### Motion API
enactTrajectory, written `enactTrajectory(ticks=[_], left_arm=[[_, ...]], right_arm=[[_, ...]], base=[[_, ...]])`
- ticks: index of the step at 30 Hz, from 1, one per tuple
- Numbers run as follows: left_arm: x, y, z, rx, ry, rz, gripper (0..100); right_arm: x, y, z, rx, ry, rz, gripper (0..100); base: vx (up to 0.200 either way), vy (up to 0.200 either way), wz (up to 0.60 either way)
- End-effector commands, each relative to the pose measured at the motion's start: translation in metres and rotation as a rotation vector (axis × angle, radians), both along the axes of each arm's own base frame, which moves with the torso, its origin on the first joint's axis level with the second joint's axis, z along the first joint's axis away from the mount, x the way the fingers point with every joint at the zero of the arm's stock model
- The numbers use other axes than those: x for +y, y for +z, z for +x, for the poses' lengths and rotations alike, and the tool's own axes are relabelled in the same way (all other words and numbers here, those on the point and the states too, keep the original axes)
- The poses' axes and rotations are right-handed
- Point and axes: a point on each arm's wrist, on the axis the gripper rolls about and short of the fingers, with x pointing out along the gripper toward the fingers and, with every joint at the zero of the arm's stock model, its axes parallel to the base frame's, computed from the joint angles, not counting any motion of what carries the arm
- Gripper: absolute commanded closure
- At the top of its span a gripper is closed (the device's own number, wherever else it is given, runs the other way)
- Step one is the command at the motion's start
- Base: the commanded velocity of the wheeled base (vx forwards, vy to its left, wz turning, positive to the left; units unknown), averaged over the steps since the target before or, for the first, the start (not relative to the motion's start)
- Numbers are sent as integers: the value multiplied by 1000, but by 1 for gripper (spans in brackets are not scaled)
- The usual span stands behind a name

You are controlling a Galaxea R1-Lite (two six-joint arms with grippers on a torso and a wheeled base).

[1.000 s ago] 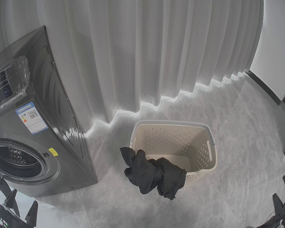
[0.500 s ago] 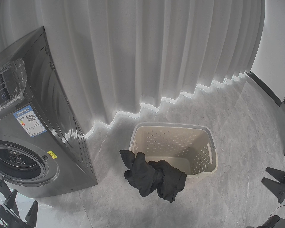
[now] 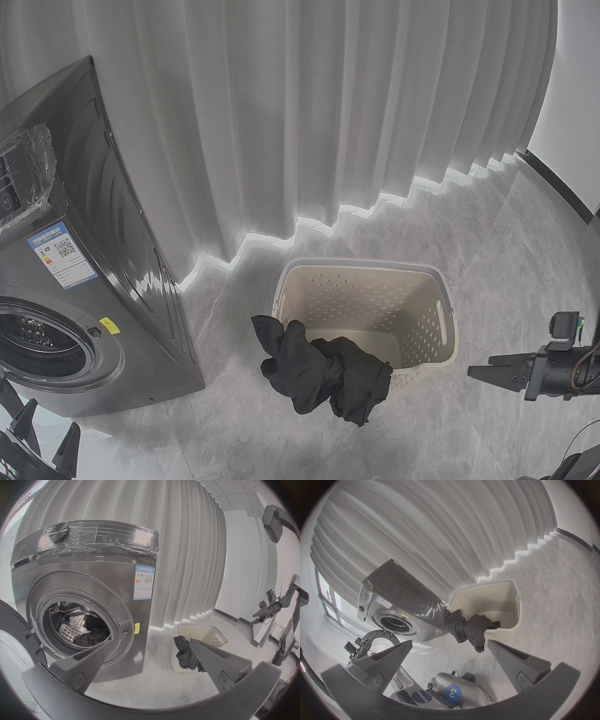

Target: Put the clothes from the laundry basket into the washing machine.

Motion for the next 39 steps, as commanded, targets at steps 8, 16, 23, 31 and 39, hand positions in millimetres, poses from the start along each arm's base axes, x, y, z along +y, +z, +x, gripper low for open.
enactTrajectory(ticks=[8, 16, 23, 31, 39], left_arm=[[0, -5, 1, 19, -1, -3, 0], [0, -5, 1, 19, -1, -3, 0], [0, -5, 1, 19, -1, -3, 0], [0, -5, 1, 19, -1, -3, 0], [0, -5, 1, 19, -1, -3, 0]], right_arm=[[36, -54, 45, 265, 71, -57, 0], [57, -86, 55, 328, 30, -62, 0], [78, -116, 63, 334, -2, -34, 0], [82, -140, 59, 370, -48, -29, 0], [85, -167, 63, 336, -68, -12, 0]], base=[[75, -75, 0], [0, 0, 0], [0, 0, 0], [0, 0, 0], [0, 0, 0]])
